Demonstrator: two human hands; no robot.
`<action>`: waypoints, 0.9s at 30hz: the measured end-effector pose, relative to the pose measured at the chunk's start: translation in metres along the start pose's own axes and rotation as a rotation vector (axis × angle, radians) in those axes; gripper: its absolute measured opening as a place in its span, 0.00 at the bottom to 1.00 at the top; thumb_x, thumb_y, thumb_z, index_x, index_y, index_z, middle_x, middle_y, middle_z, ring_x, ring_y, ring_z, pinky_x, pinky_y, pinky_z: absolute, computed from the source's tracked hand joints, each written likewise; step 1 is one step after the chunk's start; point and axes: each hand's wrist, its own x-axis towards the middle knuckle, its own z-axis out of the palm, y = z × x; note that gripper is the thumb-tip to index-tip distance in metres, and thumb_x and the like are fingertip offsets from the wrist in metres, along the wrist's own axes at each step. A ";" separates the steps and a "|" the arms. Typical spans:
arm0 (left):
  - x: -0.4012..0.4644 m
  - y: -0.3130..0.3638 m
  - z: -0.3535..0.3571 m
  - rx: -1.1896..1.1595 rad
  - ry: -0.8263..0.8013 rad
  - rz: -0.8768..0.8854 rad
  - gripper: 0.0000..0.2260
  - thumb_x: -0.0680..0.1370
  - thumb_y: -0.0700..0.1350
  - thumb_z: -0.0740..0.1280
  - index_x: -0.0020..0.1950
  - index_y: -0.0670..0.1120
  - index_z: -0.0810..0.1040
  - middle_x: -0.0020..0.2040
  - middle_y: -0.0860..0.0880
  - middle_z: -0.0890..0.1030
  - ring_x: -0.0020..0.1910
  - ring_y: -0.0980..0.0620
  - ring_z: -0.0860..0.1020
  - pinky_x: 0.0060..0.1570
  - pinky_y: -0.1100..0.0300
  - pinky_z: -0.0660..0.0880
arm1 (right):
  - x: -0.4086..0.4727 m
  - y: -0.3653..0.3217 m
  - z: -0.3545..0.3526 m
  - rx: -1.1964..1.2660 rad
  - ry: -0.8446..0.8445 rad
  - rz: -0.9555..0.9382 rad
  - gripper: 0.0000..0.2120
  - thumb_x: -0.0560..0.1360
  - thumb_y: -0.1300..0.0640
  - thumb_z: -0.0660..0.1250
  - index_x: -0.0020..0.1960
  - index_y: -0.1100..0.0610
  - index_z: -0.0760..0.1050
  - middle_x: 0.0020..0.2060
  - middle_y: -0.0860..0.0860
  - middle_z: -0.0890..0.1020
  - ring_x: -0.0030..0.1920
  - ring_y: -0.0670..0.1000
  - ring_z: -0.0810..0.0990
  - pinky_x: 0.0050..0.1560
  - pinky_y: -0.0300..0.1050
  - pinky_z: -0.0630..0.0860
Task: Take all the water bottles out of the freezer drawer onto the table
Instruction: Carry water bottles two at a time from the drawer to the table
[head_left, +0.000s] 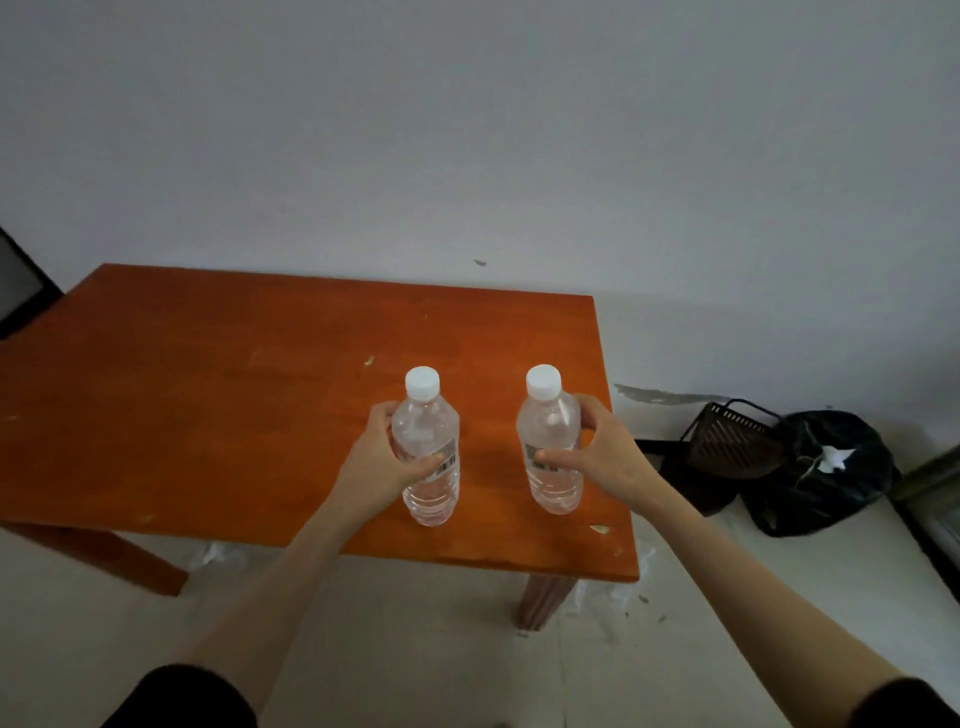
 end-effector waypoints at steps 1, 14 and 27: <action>0.011 -0.003 -0.002 0.016 -0.016 -0.003 0.37 0.65 0.52 0.76 0.69 0.50 0.61 0.59 0.57 0.71 0.58 0.54 0.73 0.61 0.51 0.72 | 0.014 0.000 0.001 -0.002 -0.016 0.006 0.33 0.65 0.55 0.77 0.66 0.51 0.65 0.55 0.43 0.73 0.57 0.46 0.72 0.59 0.44 0.70; 0.224 -0.015 -0.034 0.032 -0.221 0.034 0.37 0.67 0.47 0.75 0.70 0.49 0.59 0.66 0.51 0.70 0.60 0.55 0.71 0.62 0.55 0.68 | 0.211 0.003 0.039 0.017 0.056 0.151 0.35 0.64 0.54 0.76 0.67 0.49 0.65 0.64 0.50 0.73 0.63 0.52 0.72 0.65 0.53 0.69; 0.354 -0.025 -0.029 0.026 -0.365 0.025 0.37 0.70 0.38 0.72 0.73 0.51 0.57 0.71 0.48 0.60 0.70 0.48 0.64 0.68 0.42 0.64 | 0.315 -0.001 0.057 0.107 0.009 0.177 0.30 0.69 0.62 0.72 0.63 0.41 0.64 0.62 0.44 0.72 0.61 0.45 0.70 0.65 0.49 0.67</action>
